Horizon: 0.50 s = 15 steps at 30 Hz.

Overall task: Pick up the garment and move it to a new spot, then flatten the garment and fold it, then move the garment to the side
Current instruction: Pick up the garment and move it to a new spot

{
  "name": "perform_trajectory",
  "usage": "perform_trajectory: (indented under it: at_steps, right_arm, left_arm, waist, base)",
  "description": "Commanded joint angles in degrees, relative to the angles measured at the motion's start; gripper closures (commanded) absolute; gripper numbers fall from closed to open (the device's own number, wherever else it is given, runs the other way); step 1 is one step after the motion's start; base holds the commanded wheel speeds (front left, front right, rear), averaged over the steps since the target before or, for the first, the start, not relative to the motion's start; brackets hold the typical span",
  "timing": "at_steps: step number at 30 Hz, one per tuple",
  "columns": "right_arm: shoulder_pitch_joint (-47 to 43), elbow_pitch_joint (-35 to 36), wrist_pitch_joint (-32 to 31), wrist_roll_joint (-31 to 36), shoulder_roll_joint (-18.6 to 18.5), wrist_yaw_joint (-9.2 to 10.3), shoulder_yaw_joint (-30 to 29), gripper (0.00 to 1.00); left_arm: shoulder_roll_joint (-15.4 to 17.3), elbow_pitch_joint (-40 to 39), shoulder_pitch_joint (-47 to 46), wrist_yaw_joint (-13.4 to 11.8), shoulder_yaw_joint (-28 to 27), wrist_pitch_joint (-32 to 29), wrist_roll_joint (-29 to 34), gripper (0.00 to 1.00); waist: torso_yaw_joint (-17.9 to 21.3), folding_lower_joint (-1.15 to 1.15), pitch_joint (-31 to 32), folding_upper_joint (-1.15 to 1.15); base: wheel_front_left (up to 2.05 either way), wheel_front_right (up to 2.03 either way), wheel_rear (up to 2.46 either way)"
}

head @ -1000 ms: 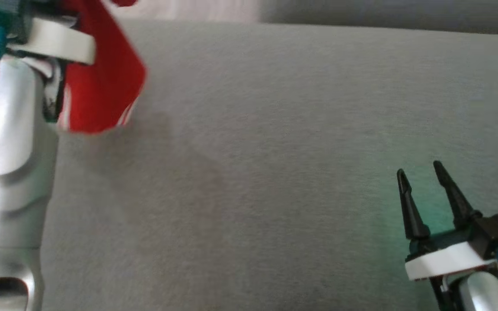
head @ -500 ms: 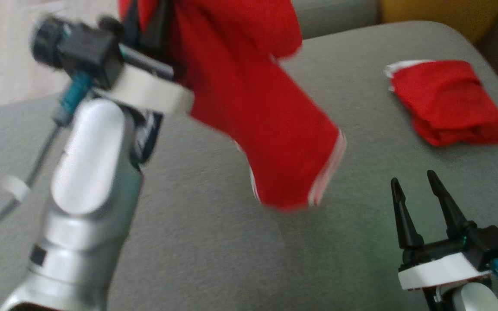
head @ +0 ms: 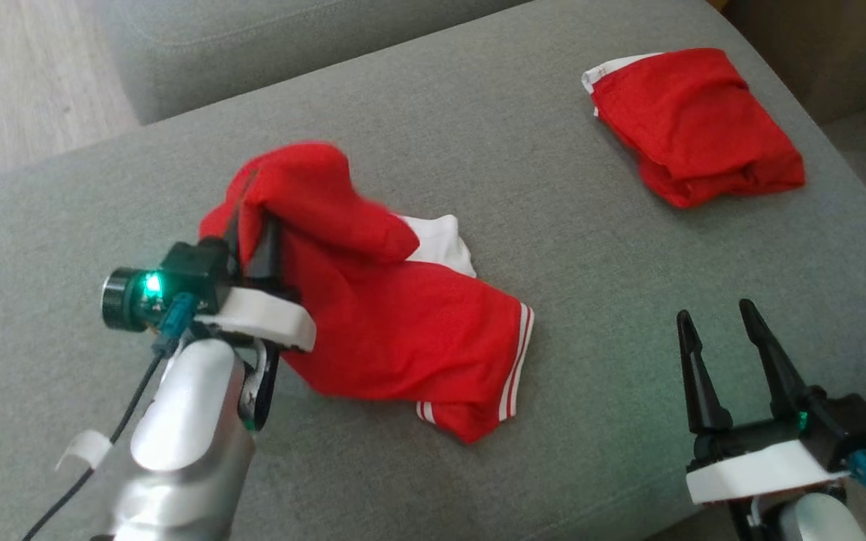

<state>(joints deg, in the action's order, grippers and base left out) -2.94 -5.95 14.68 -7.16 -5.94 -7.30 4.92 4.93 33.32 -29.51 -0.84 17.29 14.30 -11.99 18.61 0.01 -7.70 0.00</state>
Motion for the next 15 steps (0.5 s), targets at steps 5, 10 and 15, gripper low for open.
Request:
perform_trajectory:
  at_steps: [5,10,15]
  right_arm:
    - [2.1,0.9,0.3,-0.6,-0.3,-0.19,0.9,0.0]
    - [1.8,0.1,0.3,-0.7,-0.5,-0.19,0.6,0.0]
    - [0.5,-0.8,0.3,-0.7,-0.2,-0.19,0.3,0.0]
  left_arm:
    - [0.2,-2.9,-0.8,-0.5,-2.1,0.7,2.7,0.0]
    - [-0.8,-4.5,3.5,-3.7,-1.5,0.7,4.8,0.0]
    - [-1.5,-7.9,9.5,-4.5,0.0,0.7,4.3,0.0]
  waist:
    - [-2.3,-0.01,0.7,0.0]
    - [-6.4,-0.01,3.4,0.0]
    - [-10.7,-0.01,6.8,0.0]
  base:
    - [0.0,0.0,0.0]
    - [0.0,0.0,0.0]
    - [0.0,0.0,0.0]
